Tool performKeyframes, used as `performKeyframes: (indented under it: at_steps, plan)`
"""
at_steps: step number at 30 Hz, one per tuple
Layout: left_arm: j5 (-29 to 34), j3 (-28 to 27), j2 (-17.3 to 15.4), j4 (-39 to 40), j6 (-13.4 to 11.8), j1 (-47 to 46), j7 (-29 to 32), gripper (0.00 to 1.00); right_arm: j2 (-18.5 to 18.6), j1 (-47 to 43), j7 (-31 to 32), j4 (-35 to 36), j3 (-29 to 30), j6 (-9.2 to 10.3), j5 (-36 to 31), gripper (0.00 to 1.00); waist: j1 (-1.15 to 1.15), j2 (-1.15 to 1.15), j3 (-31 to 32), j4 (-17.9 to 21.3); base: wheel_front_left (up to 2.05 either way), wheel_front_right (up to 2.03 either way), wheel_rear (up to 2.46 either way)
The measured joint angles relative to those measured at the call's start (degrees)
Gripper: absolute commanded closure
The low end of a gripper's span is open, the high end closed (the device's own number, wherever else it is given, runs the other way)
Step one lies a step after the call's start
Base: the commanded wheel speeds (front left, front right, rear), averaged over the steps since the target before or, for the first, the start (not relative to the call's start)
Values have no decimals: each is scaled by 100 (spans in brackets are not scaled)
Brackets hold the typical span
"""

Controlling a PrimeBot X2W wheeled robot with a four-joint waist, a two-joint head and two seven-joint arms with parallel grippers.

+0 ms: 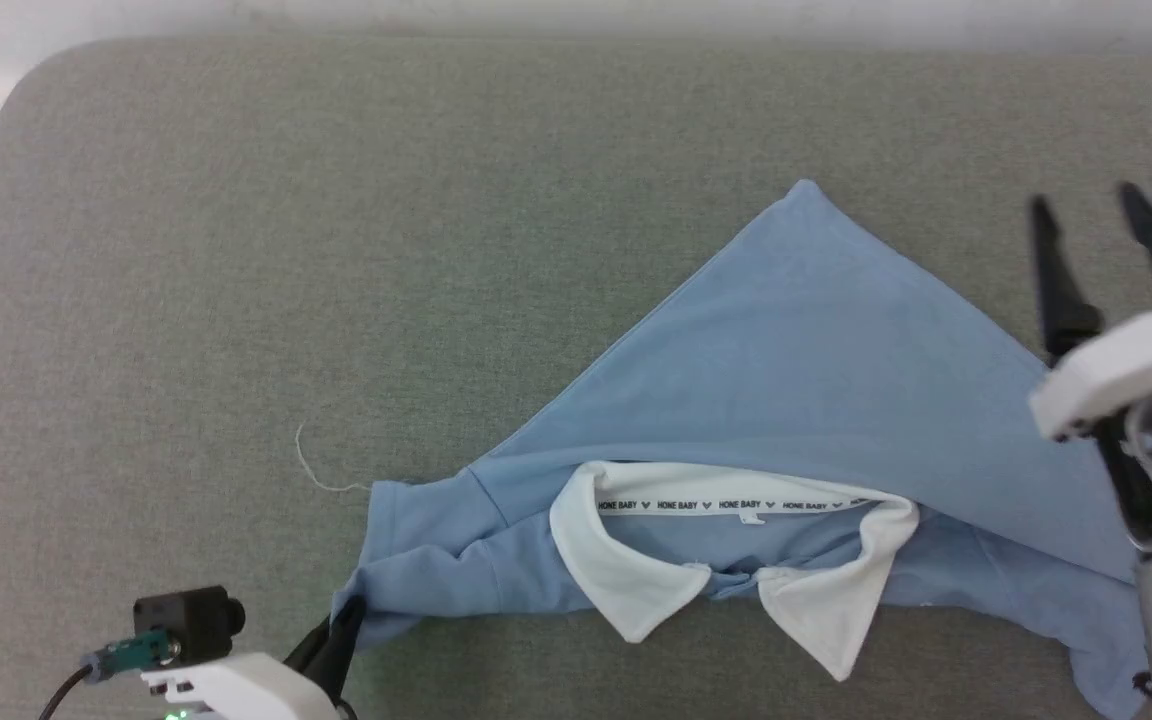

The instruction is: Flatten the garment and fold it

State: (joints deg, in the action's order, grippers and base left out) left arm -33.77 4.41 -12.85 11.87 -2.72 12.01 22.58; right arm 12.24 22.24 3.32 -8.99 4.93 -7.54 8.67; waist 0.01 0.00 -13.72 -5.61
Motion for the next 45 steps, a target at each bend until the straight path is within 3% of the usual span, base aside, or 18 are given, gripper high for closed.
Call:
performKeyframes:
  at_steps: [6, 12, 21, 30, 31, 32, 33, 34, 37, 45]
  plan:
    - [0, 70, 12, -38, 14, -169, -51, 100, 503, 1031, 372, -1112, -1567, -1, 468, 0, 0, 0, -213, -148, 0, 0, 0]
    - [0, 201, 91, -163, 75, -431, -130, 100, 738, 2129, 1238, -2094, -2414, -1, 773, 0, 0, 0, -463, -390, 0, 0, 0]
    - [-37, 367, 243, -424, 171, -577, -297, 100, 779, 3192, 2827, -3115, -2729, 0, 894, 0, 0, 0, -836, -803, 0, 0, 0]
    - [-54, 478, 339, -592, 269, -758, -430, 100, 710, 3732, 3835, -3566, -2428, -1, 708, 0, -1, 0, -1148, -1056, 0, 0, 0]
    - [-56, 483, 341, -598, 272, -763, -441, 100, 697, 3765, 3908, -3582, -2375, -1, 658, 34, 0, 0, -1166, -1069, 0, 0, 0]
    - [-58, 488, 343, -605, 275, -768, -446, 100, 683, 3772, 3950, -3587, -2332, -1, 602, 60, 0, 0, -1175, -1078, 0, 0, 0]
    - [-58, 490, 343, -616, 275, -773, -447, 100, 659, 3769, 3954, -3594, -2276, -2, 547, 83, 0, 0, -1170, -1081, 0, 0, 0]
    - [-58, 493, 343, -630, 275, -776, -452, 100, 633, 3756, 3960, -3597, -2218, -5, 492, 100, 0, 0, -1157, -1081, 0, 0, 0]
    - [-59, 489, 337, -675, 274, -773, -450, 100, 587, 3584, 3773, -3561, -2034, -7, 367, 100, 0, 0, -1075, -1059, 0, 0, 0]
    - [-59, 378, 215, -625, 197, -648, -446, 100, 345, 2338, 2024, -2778, -1214, -7, 420, 100, -1, 0, -692, -902, 0, 0, 0]
